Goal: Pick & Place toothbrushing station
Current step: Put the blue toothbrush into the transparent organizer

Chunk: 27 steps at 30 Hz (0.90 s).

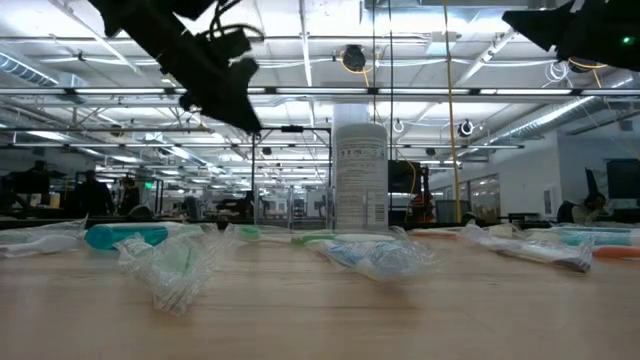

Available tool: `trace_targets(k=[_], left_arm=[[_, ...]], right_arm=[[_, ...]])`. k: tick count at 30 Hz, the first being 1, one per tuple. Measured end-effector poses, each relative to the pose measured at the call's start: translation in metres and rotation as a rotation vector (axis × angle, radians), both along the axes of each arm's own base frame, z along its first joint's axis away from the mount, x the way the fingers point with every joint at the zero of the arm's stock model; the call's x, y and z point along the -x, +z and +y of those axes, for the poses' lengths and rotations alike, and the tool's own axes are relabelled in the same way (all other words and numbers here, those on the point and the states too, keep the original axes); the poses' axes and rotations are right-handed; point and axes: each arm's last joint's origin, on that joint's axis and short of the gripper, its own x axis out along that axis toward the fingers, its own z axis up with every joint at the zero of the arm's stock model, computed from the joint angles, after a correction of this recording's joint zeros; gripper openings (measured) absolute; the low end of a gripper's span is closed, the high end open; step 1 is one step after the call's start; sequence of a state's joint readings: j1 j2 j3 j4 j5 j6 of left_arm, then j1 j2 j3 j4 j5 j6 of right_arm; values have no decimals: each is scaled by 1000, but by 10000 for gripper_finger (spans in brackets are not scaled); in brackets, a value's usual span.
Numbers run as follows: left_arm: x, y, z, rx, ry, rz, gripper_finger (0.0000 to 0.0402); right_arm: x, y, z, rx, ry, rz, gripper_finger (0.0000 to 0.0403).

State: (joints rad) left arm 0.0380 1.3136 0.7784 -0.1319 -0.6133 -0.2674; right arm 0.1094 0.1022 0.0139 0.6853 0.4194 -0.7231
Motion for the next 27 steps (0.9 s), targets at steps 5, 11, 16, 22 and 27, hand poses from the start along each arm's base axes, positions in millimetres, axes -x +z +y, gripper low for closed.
trace_targets(k=[5, 11, 16, 22, 27], left_arm=[[15, -12, 15, -12, 131, 172, 118], [38, -26, 31, 205, 462, 157, 118], [51, -31, 40, 259, 559, 229, 118], [51, -32, 41, 317, 489, 280, 118], [50, -33, 36, 212, 281, 454, 118]], right_arm=[[-1, 0, -1, -2, -12, 4, 105], [-1, 0, -1, -2, -13, 3, 105], [-1, 0, -1, -7, -10, 1, 105], [-1, 0, -1, -17, -3, -4, 105], [-1, 0, -1, -17, -3, -4, 105]])
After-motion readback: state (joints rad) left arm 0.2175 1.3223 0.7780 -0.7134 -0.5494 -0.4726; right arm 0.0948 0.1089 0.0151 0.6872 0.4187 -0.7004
